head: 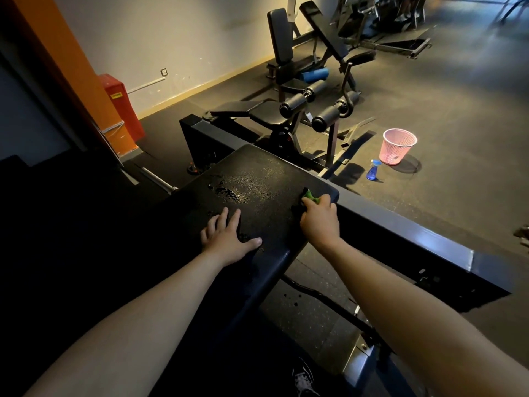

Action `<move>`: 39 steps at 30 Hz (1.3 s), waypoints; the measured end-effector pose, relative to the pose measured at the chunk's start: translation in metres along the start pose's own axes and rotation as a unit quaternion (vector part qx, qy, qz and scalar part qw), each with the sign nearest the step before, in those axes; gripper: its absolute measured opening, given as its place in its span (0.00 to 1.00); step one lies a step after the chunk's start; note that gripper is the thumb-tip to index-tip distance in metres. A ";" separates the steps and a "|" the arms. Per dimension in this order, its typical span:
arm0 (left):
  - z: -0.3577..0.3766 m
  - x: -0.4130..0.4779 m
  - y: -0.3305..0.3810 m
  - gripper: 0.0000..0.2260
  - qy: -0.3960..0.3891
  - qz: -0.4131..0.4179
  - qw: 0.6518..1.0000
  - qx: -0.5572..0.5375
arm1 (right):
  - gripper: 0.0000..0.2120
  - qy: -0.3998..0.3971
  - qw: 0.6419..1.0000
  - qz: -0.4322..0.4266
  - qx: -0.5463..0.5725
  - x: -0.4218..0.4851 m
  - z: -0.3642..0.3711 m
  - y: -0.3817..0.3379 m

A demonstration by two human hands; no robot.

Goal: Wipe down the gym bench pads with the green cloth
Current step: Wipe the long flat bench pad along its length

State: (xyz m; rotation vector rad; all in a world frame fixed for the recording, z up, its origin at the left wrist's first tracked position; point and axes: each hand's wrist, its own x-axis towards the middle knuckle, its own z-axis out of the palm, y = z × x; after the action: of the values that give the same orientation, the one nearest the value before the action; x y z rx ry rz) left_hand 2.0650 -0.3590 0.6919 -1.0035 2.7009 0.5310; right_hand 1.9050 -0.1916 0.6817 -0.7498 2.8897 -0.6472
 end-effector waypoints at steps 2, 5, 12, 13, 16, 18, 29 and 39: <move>-0.001 0.001 0.002 0.45 -0.005 -0.008 1.000 0.002 | 0.20 -0.014 1.000 -0.010 0.008 -0.011 0.009 -0.023; 0.000 0.003 0.007 0.45 -0.008 -0.017 1.000 -0.015 | 0.18 -0.037 0.990 -0.135 0.014 -0.027 0.023 -0.050; 0.000 -0.002 0.002 0.43 0.006 -0.003 1.000 -0.005 | 0.24 -0.037 0.964 -0.258 -0.062 0.012 0.011 -0.033; -0.001 -0.002 0.002 0.42 0.015 0.000 1.000 -0.006 | 0.24 -0.030 0.971 -0.231 -0.060 0.024 0.009 -0.028; -0.002 -0.001 -0.003 0.38 0.089 -0.003 0.995 -0.034 | 0.21 -0.008 0.992 -0.127 -0.006 0.051 0.006 -0.023; -0.004 0.002 -0.009 0.38 0.127 -0.040 0.990 -0.040 | 0.19 -0.002 0.997 -0.078 0.026 0.062 0.010 -0.029; -0.011 0.018 -0.010 0.41 0.040 -0.132 0.990 -0.027 | 0.23 -0.114 0.921 -0.372 -0.029 0.048 0.034 -0.095; -0.002 0.019 -0.006 0.42 0.068 -0.134 0.988 -0.031 | 0.25 -0.044 0.974 -0.204 -0.088 0.104 0.008 -0.031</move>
State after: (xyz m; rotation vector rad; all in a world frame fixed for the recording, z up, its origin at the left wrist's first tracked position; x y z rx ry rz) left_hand 2.0551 -0.3754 0.6858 -1.4406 2.6147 0.5134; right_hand 1.8298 -0.2694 0.6897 -1.3803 2.7538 -0.3745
